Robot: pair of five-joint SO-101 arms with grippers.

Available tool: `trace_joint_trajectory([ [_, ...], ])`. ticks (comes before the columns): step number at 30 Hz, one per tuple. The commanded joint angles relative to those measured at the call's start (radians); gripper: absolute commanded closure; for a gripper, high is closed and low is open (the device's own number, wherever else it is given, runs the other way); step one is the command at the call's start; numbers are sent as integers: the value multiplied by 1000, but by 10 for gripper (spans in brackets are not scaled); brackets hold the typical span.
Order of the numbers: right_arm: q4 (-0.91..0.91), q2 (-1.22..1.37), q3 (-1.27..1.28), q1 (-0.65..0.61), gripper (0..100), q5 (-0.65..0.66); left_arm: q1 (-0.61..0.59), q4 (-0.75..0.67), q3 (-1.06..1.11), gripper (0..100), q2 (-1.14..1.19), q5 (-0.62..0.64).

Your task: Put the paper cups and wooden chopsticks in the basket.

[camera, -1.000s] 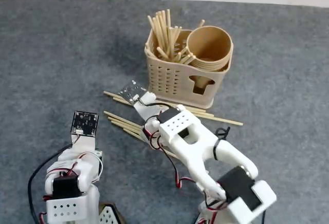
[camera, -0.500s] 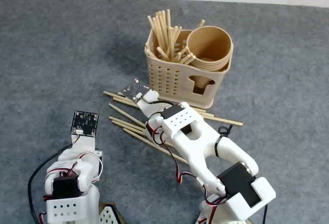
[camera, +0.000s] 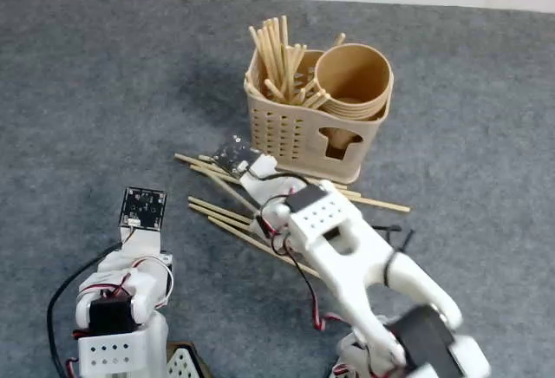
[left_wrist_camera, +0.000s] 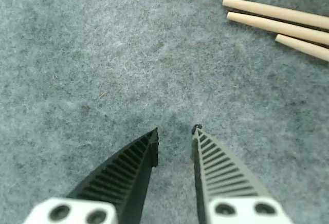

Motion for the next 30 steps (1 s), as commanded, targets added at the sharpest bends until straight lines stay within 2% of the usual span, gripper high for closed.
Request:
trace_joint_trajectory([
  [1,5,-176,36,13,992,14,-5,8,21,880,2,6],
  [4,5,-298,77,13,992,11,-5,8,21,880,2,6],
  [10,8,-555,114,13,992,-135,-5,8,21,880,2,6],
  [17,-13,-831,136,7,989,-210,-5,8,21,880,2,6],
  [22,-188,-934,140,12,989,-212,-5,8,21,880,2,6],
  [30,-516,-940,139,15,989,-212,-5,8,21,880,2,6],
])
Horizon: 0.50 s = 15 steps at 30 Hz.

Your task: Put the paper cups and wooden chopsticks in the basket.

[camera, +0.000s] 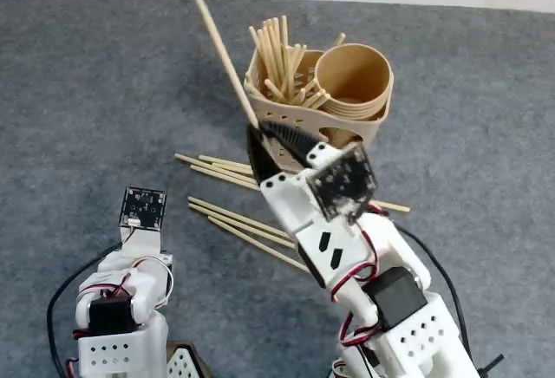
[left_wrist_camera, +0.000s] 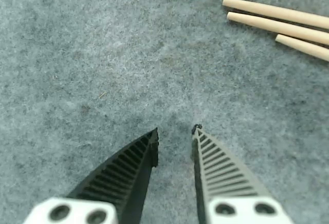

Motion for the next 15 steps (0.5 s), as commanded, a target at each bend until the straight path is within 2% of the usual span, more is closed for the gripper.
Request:
trace_joint_trajectory([
  [1,-134,-21,-15,12,989,-8,-5,8,21,880,2,6],
  [5,-257,-19,-18,13,991,-6,-5,8,21,880,2,6],
  [8,-369,15,-13,16,992,87,-5,8,21,880,2,6],
  [11,-466,96,-18,61,992,189,-5,8,21,880,2,6],
  [15,-621,239,-19,154,993,170,-5,8,21,880,2,6],
])
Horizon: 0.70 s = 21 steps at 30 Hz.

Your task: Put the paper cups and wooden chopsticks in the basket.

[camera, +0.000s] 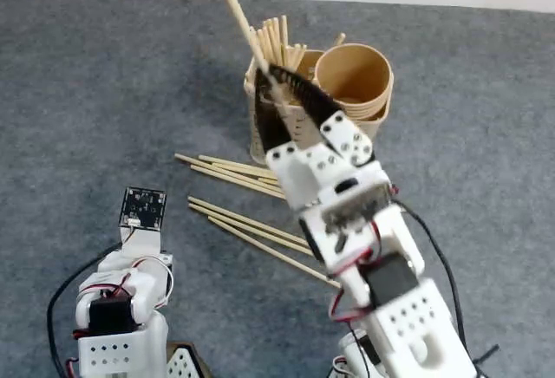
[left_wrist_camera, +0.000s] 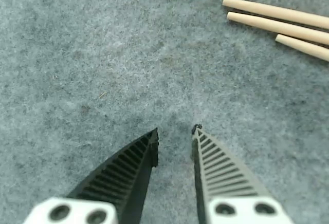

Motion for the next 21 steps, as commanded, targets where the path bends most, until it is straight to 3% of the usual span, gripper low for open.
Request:
trace_joint_trajectory([
  [1,-142,131,-19,82,993,0,-5,8,21,880,2,6],
  [12,-338,420,-39,160,993,-72,-5,8,21,880,2,6],
  [21,-351,495,-35,163,992,-72,-5,8,21,880,2,6],
])
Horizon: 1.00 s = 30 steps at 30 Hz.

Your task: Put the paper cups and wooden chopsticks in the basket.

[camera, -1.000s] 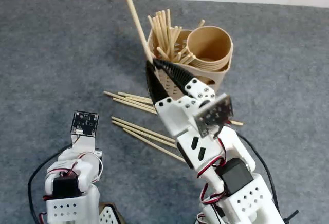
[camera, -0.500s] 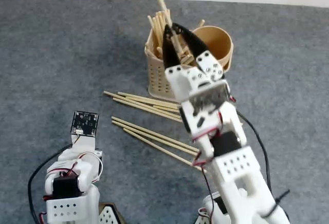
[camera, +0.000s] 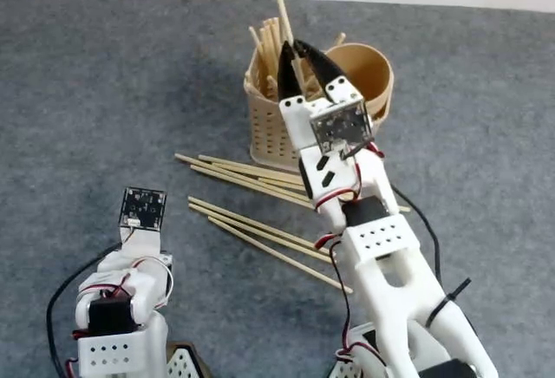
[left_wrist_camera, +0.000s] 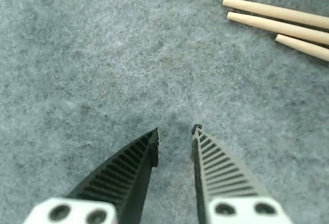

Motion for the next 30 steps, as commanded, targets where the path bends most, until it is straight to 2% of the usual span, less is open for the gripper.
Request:
trace_joint_trajectory([
  [1,-22,12,-35,13,989,-12,-5,8,21,880,2,6],
  [5,-16,24,-28,13,983,-12,-5,8,21,880,2,6],
  [10,-1,-5,-25,13,906,-54,-5,8,21,880,2,6],
  [14,113,-71,-33,15,903,-143,-5,8,21,880,2,6],
  [30,441,-404,-31,-2,906,-146,-5,8,21,880,2,6],
])
